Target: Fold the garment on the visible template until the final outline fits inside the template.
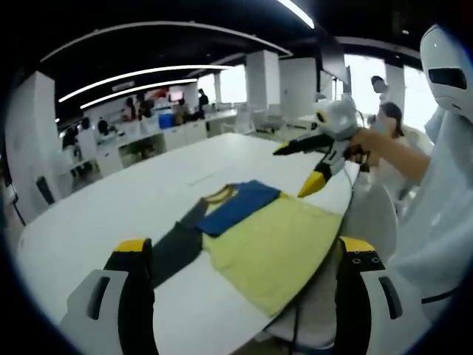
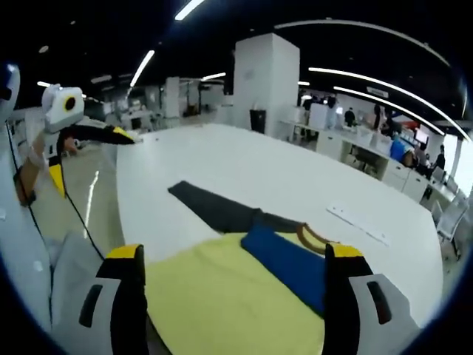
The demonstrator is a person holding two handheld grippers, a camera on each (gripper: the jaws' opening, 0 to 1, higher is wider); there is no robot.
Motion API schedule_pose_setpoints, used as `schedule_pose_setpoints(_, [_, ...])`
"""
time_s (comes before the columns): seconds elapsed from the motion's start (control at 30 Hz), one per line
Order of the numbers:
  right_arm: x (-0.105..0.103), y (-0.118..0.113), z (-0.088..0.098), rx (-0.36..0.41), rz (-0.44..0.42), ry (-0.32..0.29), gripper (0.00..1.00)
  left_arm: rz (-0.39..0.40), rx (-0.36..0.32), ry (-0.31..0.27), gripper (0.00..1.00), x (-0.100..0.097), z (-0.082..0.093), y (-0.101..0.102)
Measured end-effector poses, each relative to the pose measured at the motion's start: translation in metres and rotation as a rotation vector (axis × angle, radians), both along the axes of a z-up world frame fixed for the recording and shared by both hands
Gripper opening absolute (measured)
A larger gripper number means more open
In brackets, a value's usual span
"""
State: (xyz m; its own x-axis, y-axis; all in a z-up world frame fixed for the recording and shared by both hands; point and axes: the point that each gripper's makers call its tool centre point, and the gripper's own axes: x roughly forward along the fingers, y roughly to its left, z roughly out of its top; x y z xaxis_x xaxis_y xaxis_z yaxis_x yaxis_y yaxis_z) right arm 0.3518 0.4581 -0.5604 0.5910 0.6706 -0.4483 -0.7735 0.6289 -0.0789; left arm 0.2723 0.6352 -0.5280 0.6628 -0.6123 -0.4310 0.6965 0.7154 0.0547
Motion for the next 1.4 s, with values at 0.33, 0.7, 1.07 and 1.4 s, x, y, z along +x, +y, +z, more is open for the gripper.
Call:
schedule_pose_setpoints(0.33, [-0.024,-0.014,0.007,0.0,-0.05,-0.009,1.0,0.003,0.0,0.012,1.0,0.003,-0.003,0.001])
schedule_pose_setpoints(0.7, [-0.044,-0.026,0.016,0.004,-0.094,-0.02,1.0,0.011,0.001,0.015,1.0,0.008,-0.005,0.004])
schedule_pose_setpoints(1.07, [-0.055,-0.044,0.018,-0.024,-0.147,-0.029,1.0,-0.001,0.001,0.016,1.0,0.011,-0.007,0.003])
schedule_pose_setpoints(1.4, [-0.064,-0.056,0.019,-0.023,-0.191,-0.026,1.0,-0.009,0.01,0.025,1.0,0.013,-0.011,0.003])
